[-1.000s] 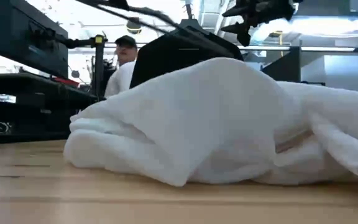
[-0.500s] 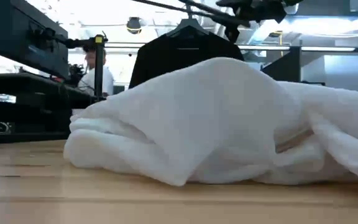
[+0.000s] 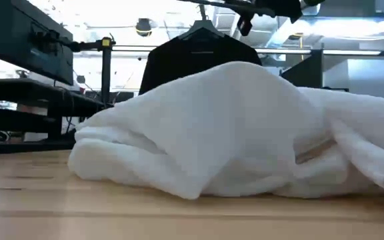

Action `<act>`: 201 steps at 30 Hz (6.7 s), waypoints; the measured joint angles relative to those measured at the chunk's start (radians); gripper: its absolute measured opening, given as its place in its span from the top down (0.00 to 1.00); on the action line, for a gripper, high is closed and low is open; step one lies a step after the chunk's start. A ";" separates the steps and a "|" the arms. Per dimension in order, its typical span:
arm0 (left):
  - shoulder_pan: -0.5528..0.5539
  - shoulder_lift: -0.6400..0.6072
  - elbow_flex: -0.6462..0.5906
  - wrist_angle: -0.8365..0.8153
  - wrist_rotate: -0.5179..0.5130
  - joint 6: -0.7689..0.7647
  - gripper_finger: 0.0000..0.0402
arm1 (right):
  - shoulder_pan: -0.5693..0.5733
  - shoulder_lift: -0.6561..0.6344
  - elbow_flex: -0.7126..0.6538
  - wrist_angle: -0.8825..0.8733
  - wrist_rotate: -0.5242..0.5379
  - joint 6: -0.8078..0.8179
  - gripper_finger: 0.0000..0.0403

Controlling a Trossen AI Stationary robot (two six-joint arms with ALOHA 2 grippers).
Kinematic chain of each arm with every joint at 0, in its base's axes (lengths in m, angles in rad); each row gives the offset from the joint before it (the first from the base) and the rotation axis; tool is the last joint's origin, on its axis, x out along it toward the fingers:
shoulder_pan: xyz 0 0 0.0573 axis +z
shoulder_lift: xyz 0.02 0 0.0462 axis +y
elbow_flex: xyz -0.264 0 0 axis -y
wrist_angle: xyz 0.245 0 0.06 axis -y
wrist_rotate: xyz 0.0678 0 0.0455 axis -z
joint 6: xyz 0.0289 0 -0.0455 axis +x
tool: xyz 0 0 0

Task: Hang clothes
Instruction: Hang the white polo on the rack

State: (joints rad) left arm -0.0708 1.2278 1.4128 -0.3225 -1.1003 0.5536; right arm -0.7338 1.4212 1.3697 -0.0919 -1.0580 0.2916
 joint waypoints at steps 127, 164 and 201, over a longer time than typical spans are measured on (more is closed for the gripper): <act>0.594 0.174 -0.032 0.008 1.419 -1.053 1.00 | 0.292 -0.187 -0.183 -0.337 0.682 -0.172 0.93; 0.662 0.131 0.019 -0.308 1.125 -0.441 0.64 | 0.450 0.072 -0.521 0.565 0.959 0.105 0.93; 0.733 0.131 0.109 -1.202 0.963 -0.301 0.64 | 0.430 0.071 -0.518 0.580 0.954 0.088 0.93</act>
State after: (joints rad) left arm 0.6625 1.3586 1.5221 -1.5245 -0.1371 0.2528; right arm -0.3038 1.4918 0.8520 0.4877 -0.1043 0.3795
